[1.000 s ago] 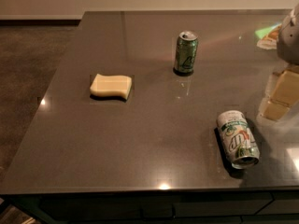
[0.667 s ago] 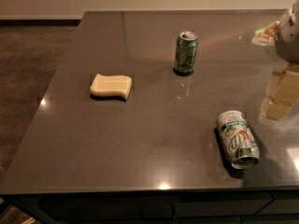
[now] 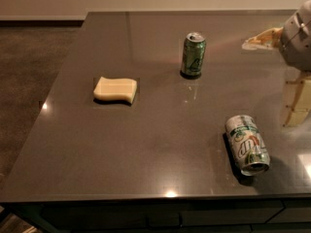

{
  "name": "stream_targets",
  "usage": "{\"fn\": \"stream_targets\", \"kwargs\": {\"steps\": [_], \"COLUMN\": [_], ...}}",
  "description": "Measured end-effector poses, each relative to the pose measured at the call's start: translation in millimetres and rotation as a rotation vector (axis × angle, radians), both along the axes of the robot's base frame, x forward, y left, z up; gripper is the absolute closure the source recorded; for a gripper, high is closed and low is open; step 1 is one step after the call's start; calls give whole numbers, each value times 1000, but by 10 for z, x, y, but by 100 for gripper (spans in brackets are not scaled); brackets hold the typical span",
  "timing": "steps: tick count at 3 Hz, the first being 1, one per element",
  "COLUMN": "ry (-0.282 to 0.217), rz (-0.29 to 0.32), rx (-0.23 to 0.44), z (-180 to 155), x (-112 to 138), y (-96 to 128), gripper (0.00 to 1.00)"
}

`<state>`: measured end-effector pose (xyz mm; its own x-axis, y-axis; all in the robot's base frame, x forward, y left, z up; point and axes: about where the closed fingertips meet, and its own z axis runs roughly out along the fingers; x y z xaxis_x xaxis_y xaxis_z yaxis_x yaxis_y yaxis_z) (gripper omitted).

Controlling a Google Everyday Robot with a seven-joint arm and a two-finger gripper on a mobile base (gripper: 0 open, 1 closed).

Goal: Place 7up can upright

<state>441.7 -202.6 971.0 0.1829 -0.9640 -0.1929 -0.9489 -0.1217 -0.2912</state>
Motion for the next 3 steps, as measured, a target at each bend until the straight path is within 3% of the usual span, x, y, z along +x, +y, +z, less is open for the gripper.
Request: {"fn": "stream_targets", "kwargs": {"steps": [1, 3], "ry": [21, 5], "rz": [184, 525], "rx": [-16, -95], "z": [-143, -400], "x": [43, -171], "y": [-10, -137], "gripper": [0, 0]}}
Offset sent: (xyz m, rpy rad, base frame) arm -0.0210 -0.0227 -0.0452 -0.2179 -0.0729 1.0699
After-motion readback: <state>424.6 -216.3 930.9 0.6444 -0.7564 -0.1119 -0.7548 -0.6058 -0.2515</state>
